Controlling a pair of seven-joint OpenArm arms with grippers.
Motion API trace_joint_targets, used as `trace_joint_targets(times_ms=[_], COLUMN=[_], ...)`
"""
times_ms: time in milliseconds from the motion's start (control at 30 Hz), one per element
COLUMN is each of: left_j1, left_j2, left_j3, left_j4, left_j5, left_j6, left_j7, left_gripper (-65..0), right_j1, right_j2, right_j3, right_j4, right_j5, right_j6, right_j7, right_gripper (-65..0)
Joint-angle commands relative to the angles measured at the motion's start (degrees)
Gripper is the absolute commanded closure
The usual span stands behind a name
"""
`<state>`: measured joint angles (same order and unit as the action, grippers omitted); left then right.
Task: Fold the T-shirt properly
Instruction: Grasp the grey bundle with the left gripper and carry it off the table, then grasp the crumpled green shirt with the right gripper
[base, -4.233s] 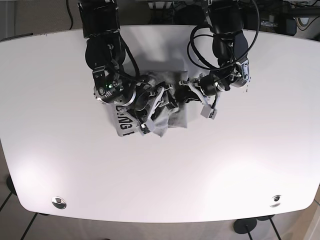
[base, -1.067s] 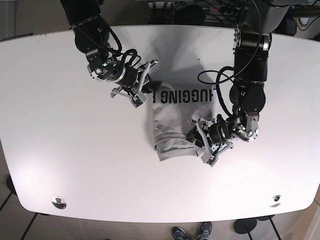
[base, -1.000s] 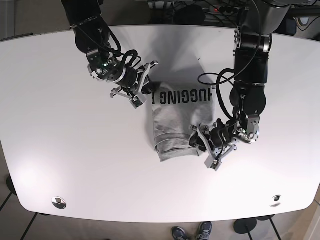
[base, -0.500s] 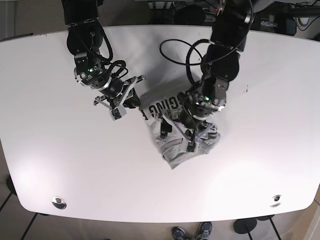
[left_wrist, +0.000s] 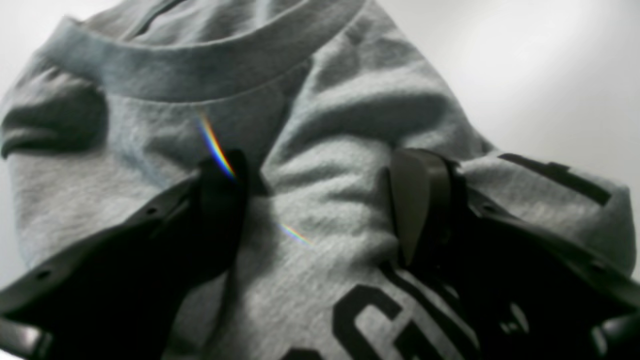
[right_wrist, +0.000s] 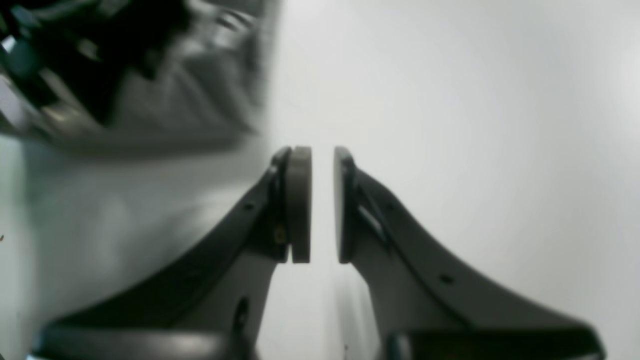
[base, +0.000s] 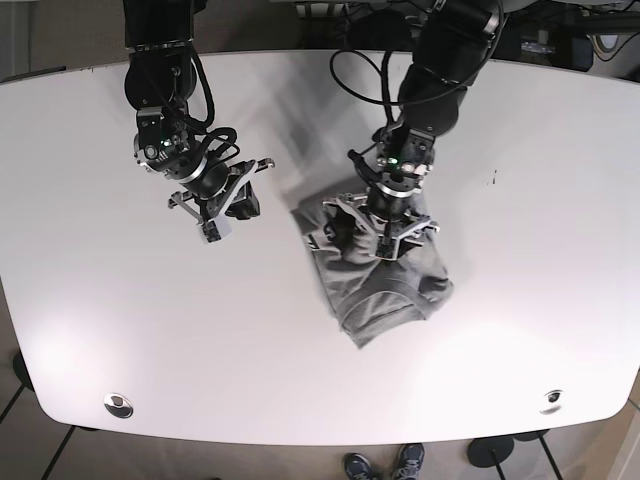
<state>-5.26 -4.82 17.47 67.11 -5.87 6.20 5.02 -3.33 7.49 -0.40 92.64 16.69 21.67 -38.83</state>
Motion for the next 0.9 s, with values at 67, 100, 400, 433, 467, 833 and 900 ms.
trace_joint_targets(times_ms=[67, 100, 400, 433, 467, 833, 900], left_j1=[0.4, 0.1, -10.8, -11.0, -11.0, 1.3, 2.8], left_j2=[-8.9, -10.6, -33.9, -35.8, -38.4, -51.6, -51.7], left_j3=[-6.9, -8.9, -15.4, -15.4, -15.4, -21.0, -23.8], left_j4=[0.7, 1.0, -25.8, -29.4, -33.7, -39.6, -34.7], left_j5=[-0.2, 0.1, 1.9, 1.9, 2.1, 2.4, 2.5], left_j6=[-8.9, -13.5, -40.7, -41.6, -42.5, -46.2, -46.2], left_j7=[18.0, 20.3, 19.7, 17.5, 14.7, 3.6, 3.6], left_gripper=[-41.1, -41.0, -40.8, -40.8, -41.0, -40.8, -40.8], right_j1=[0.3, 0.3, 0.2, 0.3, 0.3, 0.3, 0.2], right_j2=[0.4, 0.5, 0.5, 0.4, 0.4, 0.3, 0.3], right_j3=[0.2, 0.2, 0.3, 0.3, 0.3, 0.3, 0.3], right_j4=[2.5, 2.5, 2.6, 3.0, 3.3, 7.0, 7.0], right_j5=[0.7, 0.7, 0.7, 0.7, 0.7, 0.7, 0.7], right_j6=[0.35, 0.35, 0.44, 0.44, 0.44, 0.44, 0.44], right_j7=[1.4, 1.4, 1.4, 1.4, 1.4, 1.4, 1.4], right_gripper=[-6.5, -6.5, -6.5, -6.5, -6.5, -6.5, -6.5])
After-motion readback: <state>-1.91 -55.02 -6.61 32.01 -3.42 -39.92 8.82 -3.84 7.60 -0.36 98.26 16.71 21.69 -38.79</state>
